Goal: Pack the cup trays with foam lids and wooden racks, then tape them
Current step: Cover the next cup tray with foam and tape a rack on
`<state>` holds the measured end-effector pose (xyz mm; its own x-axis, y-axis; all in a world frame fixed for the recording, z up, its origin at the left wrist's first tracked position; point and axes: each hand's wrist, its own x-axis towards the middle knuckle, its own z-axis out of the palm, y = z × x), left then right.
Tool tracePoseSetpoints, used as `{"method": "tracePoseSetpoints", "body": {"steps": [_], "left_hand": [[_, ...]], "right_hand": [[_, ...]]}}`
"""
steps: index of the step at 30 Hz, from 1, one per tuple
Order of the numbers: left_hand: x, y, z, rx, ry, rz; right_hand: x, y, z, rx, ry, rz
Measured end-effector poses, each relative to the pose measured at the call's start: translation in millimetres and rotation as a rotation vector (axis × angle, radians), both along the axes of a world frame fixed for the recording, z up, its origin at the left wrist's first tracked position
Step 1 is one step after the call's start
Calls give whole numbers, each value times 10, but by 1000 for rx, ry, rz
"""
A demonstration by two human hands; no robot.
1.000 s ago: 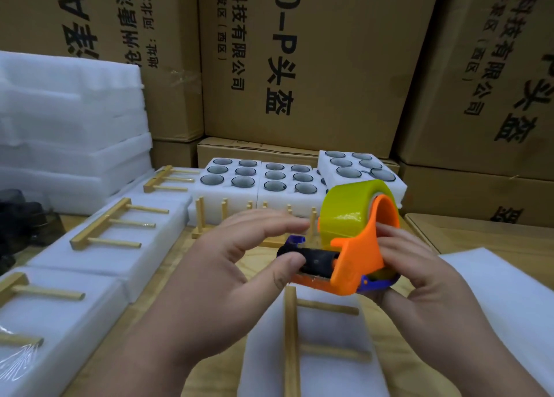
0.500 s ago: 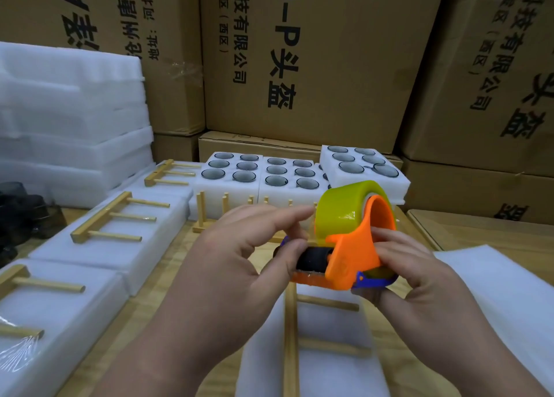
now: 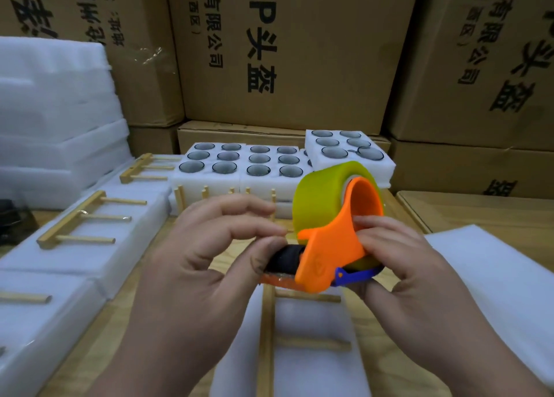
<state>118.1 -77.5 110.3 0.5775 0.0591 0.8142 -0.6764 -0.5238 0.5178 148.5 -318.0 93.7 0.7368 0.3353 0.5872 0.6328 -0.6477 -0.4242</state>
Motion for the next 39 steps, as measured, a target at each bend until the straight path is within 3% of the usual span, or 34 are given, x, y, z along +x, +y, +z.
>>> {"method": "tracePoseSetpoints", "body": {"steps": [10, 19, 24, 28, 30, 32, 36, 39], "left_hand": [[-333, 167, 313, 122, -77, 100], [-669, 216, 440, 214, -143, 163], [-819, 141, 345, 168, -185, 228], [-958, 311, 394, -19, -241, 306], [-981, 427, 436, -72, -160, 324], [-920, 494, 409, -189, 32, 290], [-663, 604, 79, -633, 463, 186], [-518, 636, -240, -957, 775, 90]], "right_hand": [[-236, 141, 32, -80, -105, -21], [-244, 77, 465, -218, -106, 97], [-239, -4, 441, -276, -110, 145], [-209, -257, 433, -267, -82, 31], [-208, -428, 446, -285, -36, 7], [-195, -561, 536, -339, 30, 10], [-107, -636, 1042, -422, 272, 82], [-31, -544, 1456, -383, 584, 203]]}}
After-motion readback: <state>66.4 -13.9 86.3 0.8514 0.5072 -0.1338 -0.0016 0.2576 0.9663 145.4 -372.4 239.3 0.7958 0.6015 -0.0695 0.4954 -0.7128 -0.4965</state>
